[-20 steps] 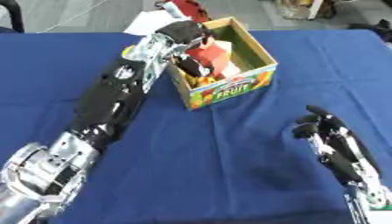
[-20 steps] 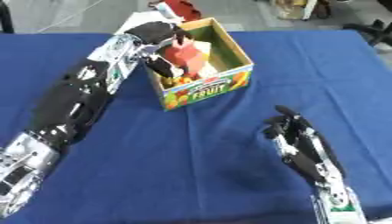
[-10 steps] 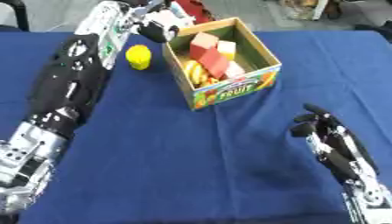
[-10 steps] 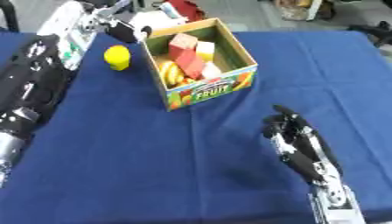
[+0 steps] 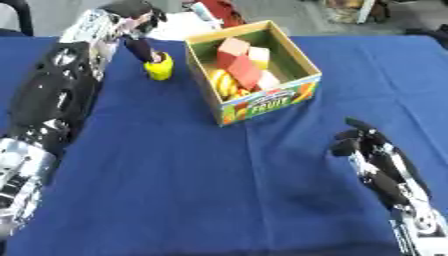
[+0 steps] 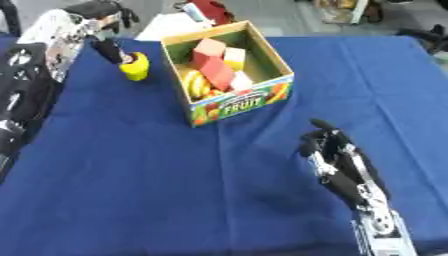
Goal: Pick up objects on the table and place them in the box.
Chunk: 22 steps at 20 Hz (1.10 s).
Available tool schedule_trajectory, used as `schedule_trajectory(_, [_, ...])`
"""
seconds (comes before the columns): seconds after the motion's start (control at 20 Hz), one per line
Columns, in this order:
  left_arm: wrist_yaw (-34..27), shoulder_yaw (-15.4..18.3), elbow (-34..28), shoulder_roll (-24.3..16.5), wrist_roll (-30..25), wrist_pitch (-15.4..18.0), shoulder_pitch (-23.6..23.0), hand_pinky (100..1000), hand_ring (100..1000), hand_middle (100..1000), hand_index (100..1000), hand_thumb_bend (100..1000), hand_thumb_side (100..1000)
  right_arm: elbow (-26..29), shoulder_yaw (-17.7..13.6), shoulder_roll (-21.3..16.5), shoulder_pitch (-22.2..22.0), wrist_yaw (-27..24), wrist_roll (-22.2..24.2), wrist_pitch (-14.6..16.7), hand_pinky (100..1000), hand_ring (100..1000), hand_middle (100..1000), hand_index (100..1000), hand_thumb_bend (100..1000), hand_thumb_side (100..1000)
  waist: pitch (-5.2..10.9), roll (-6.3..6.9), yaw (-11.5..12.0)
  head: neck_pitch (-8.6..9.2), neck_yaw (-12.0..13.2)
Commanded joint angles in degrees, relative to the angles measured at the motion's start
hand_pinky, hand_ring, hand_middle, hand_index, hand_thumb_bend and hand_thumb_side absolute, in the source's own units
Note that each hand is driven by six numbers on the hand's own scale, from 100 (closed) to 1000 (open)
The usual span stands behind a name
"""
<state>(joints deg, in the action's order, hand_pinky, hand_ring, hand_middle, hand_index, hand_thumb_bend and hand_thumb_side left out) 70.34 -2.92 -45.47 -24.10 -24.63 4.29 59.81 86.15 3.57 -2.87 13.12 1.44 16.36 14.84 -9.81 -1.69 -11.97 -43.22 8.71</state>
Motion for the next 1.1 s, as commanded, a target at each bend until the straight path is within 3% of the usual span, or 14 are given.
schedule_trajectory(0.05, [1.81, 0.58, 0.63, -0.05, 0.34, 0.25, 0.63, 776, 699, 744, 913, 415, 216, 0.57, -0.07, -0.75, 0.73, 0.02, 0.06, 0.14, 649, 634, 655, 896, 100, 403, 0.92, -0.40, -0.12, 0.57, 0.10])
schedule_trajectory(0.3, [5.38, 0.86, 2.10, 0.79, 2.11, -2.13, -0.05, 768, 686, 736, 910, 436, 222, 0.57, -0.07, -0.68, 0.72, -0.03, 0.07, 0.16, 649, 634, 655, 896, 100, 402, 0.81, -0.53, -0.32, 0.53, 0.36])
schedule_trajectory(0.7, [10.54, 1.62, 3.99, 2.14, 9.89, -7.15, -0.91, 763, 674, 727, 900, 430, 221, 0.57, 0.02, -0.47, 0.79, -0.09, 0.07, 0.16, 650, 634, 655, 896, 100, 402, 0.37, -0.76, -0.76, 0.72, 0.85])
schedule_trajectory(1.1, [11.93, 1.87, 5.57, 2.78, 13.86, -8.07, -1.73, 710, 569, 572, 785, 373, 204, 0.57, 0.08, -0.30, 0.76, -0.08, 0.09, 0.11, 649, 634, 654, 896, 100, 403, 0.17, -0.82, -1.14, 0.82, 1.00])
